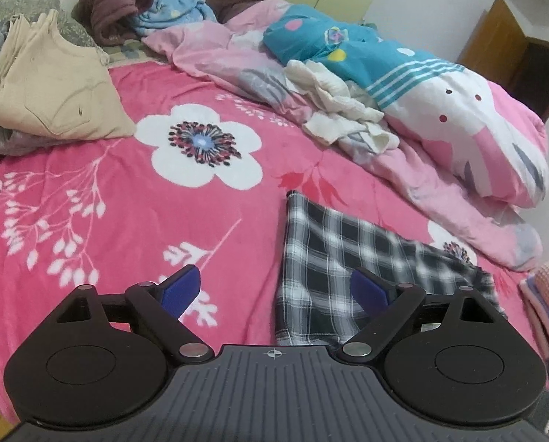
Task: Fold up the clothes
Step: 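Grasp the folded plaid garment corner with the right gripper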
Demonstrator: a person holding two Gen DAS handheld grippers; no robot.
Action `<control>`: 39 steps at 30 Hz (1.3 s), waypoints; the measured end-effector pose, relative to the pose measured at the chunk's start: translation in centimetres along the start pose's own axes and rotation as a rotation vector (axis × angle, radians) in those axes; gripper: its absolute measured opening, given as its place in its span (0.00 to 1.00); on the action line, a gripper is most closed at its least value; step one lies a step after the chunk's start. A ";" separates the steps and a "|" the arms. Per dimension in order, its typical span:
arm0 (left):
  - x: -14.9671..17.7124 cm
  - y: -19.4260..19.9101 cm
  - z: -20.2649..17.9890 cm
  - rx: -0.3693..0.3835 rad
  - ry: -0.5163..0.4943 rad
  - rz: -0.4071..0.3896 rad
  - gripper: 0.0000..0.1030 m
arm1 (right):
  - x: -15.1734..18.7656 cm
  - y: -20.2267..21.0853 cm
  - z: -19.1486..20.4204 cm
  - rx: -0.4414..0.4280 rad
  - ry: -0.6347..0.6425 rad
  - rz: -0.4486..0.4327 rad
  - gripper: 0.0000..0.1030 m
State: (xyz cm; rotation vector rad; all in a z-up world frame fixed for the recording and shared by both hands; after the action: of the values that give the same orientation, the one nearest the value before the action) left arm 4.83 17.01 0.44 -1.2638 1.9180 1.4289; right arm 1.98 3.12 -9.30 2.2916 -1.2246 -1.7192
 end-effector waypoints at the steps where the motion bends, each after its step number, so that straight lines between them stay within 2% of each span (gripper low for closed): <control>1: -0.1 0.0 0.0 0.002 0.006 0.003 0.86 | 0.1 -0.4 0.5 0.000 0.032 0.007 0.56; 3: -0.3 0.0 0.1 0.005 0.016 0.009 0.85 | 0.3 -1.1 1.2 0.002 0.080 0.017 0.55; 5: -0.5 0.0 0.1 0.010 0.028 0.016 0.84 | 0.5 -1.5 1.5 0.011 0.090 0.014 0.44; 9: -0.9 -0.1 0.0 0.028 0.054 0.030 0.83 | 0.8 -2.1 1.1 0.043 0.056 0.005 0.31; 13: -1.4 -0.9 -0.6 0.049 0.069 0.042 0.83 | 1.0 -2.2 0.8 0.101 0.050 -0.005 0.06; 17: -1.4 -3.2 -1.4 0.073 0.084 0.084 0.83 | 0.8 -1.5 -0.3 0.145 -0.009 -0.035 0.05; 24: -0.7 -10.8 -1.5 0.101 0.203 0.253 0.80 | 0.3 0.5 -3.1 0.168 -0.194 -0.111 0.05; 28: -0.5 -14.8 -1.8 0.097 0.216 0.322 0.80 | 0.2 1.4 -4.0 0.176 -0.249 -0.143 0.05; 30: -0.7 -16.3 -1.8 0.088 0.212 0.340 0.77 | 0.2 1.8 -4.3 0.178 -0.266 -0.155 0.05; 33: -0.9 -18.5 -1.8 0.074 0.207 0.368 0.72 | 0.1 2.2 -4.6 0.182 -0.288 -0.173 0.05; 35: -1.1 -19.9 -1.8 0.065 0.204 0.386 0.58 | 0.1 2.5 -4.9 0.187 -0.299 -0.186 0.05; 37: -1.2 -20.9 -1.9 0.060 0.193 0.396 0.52 | 0.0 2.8 -5.2 0.190 -0.312 -0.197 0.05; 39: -1.7 -20.7 -3.3 0.065 0.171 0.379 0.39 | 0.0 3.0 -5.5 0.192 -0.326 -0.208 0.05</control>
State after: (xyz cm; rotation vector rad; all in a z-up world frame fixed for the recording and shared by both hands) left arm 23.88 13.63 -7.74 -1.0613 2.3995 1.4550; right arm 4.79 -1.24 -5.85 2.3868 -1.2898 -2.2106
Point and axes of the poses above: each gripper's, at about its wrist camera, not at the fingertips, and y roughly against the way its jaws point, z to its left, x to its underside, the point moved 6 cm from there along -y, roughly the way its jaws point, and after that the axes turned 7 degrees about -z, right-handed, at the moved point
